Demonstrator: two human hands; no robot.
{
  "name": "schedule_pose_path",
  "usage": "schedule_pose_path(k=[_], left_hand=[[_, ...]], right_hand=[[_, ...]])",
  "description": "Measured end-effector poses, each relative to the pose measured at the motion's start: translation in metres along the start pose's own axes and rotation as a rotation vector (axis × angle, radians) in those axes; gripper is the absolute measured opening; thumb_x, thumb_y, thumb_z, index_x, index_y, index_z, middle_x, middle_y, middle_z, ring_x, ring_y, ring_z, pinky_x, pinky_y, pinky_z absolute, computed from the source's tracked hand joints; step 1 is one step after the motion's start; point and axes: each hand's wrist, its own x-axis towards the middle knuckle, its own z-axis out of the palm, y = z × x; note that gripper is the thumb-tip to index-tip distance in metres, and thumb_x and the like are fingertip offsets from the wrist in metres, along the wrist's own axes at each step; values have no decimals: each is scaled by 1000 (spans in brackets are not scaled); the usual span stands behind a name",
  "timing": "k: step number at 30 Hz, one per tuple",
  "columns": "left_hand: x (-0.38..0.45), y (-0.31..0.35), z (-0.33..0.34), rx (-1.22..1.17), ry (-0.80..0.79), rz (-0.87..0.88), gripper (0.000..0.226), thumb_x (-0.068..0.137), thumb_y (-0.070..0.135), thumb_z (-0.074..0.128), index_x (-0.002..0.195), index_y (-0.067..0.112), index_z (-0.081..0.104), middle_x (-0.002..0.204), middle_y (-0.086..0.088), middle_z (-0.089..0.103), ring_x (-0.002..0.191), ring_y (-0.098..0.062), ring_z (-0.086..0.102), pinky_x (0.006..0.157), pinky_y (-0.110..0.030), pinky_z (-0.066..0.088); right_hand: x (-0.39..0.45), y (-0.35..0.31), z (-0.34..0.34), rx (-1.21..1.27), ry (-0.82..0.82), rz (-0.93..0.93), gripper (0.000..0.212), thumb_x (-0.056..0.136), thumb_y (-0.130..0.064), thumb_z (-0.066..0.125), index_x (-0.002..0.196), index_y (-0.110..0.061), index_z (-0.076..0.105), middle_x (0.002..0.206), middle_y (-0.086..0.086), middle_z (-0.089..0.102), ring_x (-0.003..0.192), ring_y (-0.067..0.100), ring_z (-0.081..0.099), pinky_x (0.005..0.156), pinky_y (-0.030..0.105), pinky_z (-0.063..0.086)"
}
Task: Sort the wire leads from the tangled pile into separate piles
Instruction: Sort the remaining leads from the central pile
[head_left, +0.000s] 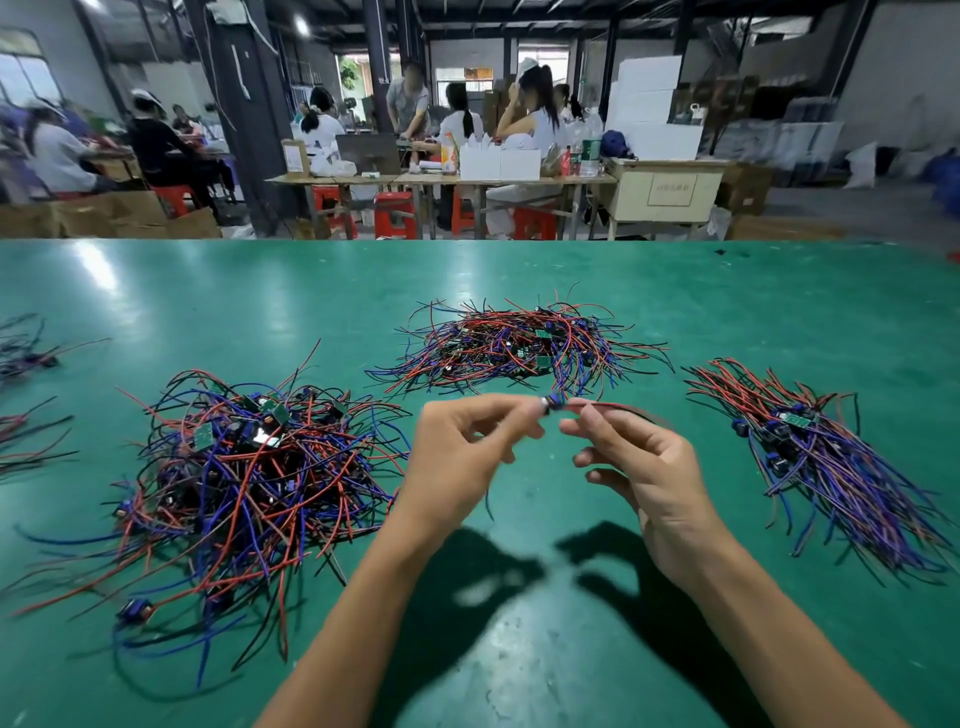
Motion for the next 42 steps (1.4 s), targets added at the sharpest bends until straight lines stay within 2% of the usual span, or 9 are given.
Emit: schedule_pose_path(k=[5, 9, 16, 20, 23, 26, 30, 36, 42], left_hand=[[14, 2, -49, -687, 353, -340, 27, 75, 40, 69, 93, 21, 77, 82, 12, 74, 57, -2, 57, 64, -18, 51], [14, -6, -83, -1249, 556, -292, 16, 95, 30, 58, 93, 24, 72, 87, 15, 73, 64, 0, 61, 73, -17, 48], [12, -9, -94, -1519, 463, -167, 46, 101, 0, 32, 123, 20, 68, 122, -11, 68, 106, -24, 70, 87, -35, 57], [16, -5, -83, -1416, 440, -189, 44, 105, 3, 34, 124, 25, 68, 123, -8, 68, 94, -17, 73, 77, -29, 61], [15, -4, -68, -1102, 335, -229, 29, 101, 29, 48, 125, 34, 64, 120, 9, 70, 83, -5, 66, 73, -22, 57], [15, -5, -43, -599, 228, -256, 36, 94, 46, 50, 125, 34, 61, 109, 15, 73, 71, -1, 61, 71, -19, 49], [9, -10, -5, -145, 94, -205, 19, 104, 24, 50, 115, 21, 66, 92, -1, 77, 60, -7, 57, 54, -14, 43], [4, -26, 7, -9, 54, -231, 24, 98, 6, 54, 105, 24, 69, 81, 1, 75, 63, -13, 56, 57, -16, 45], [6, -31, 4, -7, 116, -260, 26, 96, 6, 54, 99, 26, 71, 80, 2, 75, 60, -11, 56, 54, -13, 42]], right_hand=[[-1, 2, 2, -76, -67, -13, 49, 71, -48, 74, 113, -23, 75, 103, 1, 78, 69, 9, 65, 62, 17, 53], [0, 9, 3, -163, -111, 51, 44, 74, -48, 74, 111, -25, 75, 103, -1, 78, 72, 8, 66, 65, 20, 52], [10, 32, -4, -252, -102, 264, 14, 94, -21, 68, 104, -19, 77, 98, 2, 79, 65, 9, 66, 55, 16, 50], [19, 42, 2, -403, -32, 228, 11, 93, -16, 67, 97, -21, 75, 88, -1, 79, 59, 3, 63, 49, 17, 46], [33, 44, 19, -611, -9, 136, 13, 88, -18, 69, 93, -28, 73, 83, -8, 77, 57, 8, 65, 45, 23, 48], [63, 44, 41, -831, -71, 24, 20, 88, -19, 66, 105, -30, 69, 100, -8, 73, 79, 17, 72, 73, 36, 59], [121, 46, 57, -1208, 12, -133, 40, 95, -21, 58, 135, -20, 50, 135, 5, 50, 115, 27, 59, 96, 43, 47], [169, 54, 42, -1515, 75, -86, 31, 101, -35, 57, 121, -12, 61, 125, 11, 53, 104, 33, 62, 84, 40, 46], [150, 66, 29, -1304, 241, -298, 22, 100, -38, 53, 100, -23, 70, 96, 1, 62, 83, 27, 62, 69, 33, 42]])
